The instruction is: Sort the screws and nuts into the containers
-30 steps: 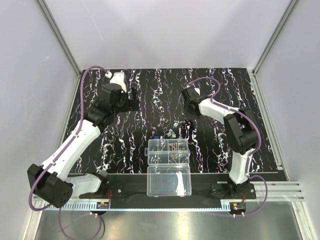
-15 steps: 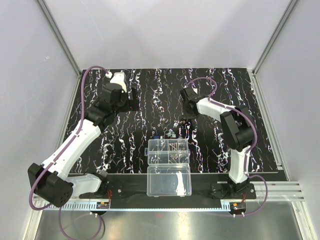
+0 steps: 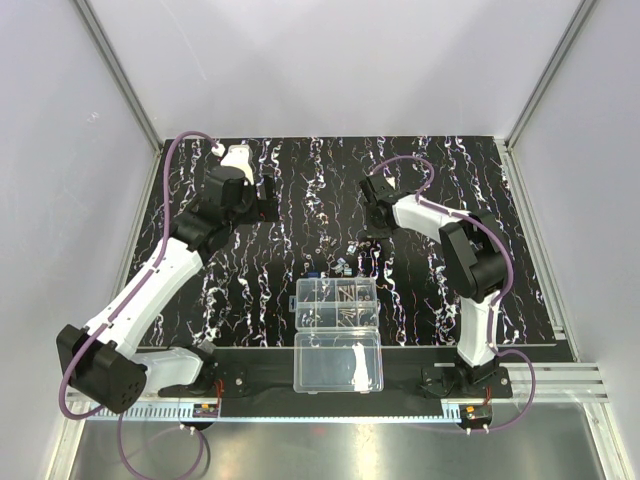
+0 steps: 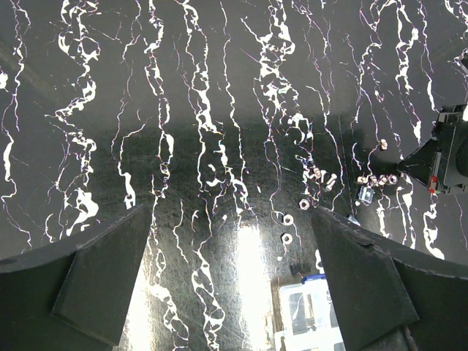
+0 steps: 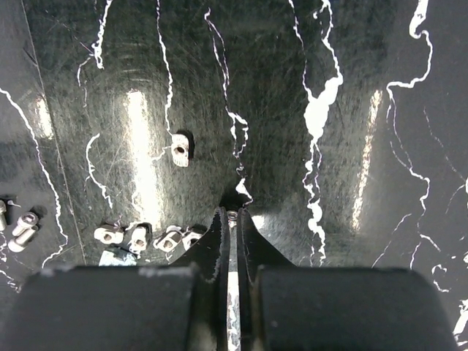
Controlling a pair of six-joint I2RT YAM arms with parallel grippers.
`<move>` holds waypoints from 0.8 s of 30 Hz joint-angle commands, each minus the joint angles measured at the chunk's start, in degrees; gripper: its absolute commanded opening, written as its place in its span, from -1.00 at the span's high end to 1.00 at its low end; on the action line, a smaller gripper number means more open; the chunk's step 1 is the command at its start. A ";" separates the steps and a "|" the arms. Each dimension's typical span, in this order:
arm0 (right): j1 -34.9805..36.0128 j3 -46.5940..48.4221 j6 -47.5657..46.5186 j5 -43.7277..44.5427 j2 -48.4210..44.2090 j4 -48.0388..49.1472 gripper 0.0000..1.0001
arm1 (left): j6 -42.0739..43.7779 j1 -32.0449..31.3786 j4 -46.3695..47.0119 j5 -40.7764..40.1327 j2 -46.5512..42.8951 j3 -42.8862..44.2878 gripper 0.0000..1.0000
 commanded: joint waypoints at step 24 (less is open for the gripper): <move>19.38 -5.11 -1.99 -16.61 -18.46 0.02 1.00 | -0.02 -0.06 1.23 0.30 -2.43 1.94 -0.98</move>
